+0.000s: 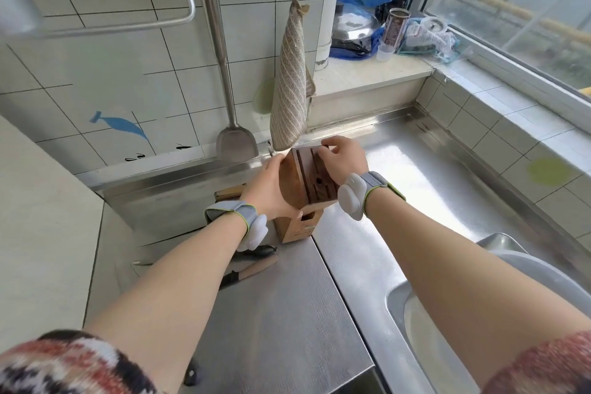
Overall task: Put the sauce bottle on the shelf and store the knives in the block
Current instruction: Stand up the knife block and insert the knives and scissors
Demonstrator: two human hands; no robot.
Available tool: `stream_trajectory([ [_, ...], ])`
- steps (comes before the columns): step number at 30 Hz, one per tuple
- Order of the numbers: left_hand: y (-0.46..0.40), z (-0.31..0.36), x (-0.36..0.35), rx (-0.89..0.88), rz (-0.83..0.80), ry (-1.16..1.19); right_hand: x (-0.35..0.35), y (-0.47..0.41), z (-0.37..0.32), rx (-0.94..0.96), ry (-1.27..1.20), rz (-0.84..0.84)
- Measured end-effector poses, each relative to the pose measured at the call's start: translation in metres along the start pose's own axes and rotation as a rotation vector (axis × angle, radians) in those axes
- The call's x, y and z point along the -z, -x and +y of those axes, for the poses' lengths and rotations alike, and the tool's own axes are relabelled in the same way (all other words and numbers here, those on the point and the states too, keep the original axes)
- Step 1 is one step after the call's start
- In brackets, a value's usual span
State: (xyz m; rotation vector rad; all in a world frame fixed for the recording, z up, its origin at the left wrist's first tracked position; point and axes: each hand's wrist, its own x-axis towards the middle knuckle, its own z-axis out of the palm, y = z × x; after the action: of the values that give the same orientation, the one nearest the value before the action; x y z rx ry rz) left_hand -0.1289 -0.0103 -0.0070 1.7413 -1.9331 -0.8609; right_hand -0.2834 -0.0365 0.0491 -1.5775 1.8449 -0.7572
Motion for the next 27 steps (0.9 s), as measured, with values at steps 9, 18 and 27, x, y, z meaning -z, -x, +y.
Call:
stream_trajectory([
  [9,0.003,-0.031,0.0,0.073,0.061,0.117,-0.023,0.004,-0.005,0.087,0.003,-0.068],
  [18,0.006,-0.047,0.008,0.108,0.079,0.201,-0.04,0.0,-0.013,0.122,-0.016,-0.116],
  [27,0.007,-0.05,0.012,0.135,0.055,0.2,-0.047,0.0,-0.012,0.112,-0.019,-0.115],
])
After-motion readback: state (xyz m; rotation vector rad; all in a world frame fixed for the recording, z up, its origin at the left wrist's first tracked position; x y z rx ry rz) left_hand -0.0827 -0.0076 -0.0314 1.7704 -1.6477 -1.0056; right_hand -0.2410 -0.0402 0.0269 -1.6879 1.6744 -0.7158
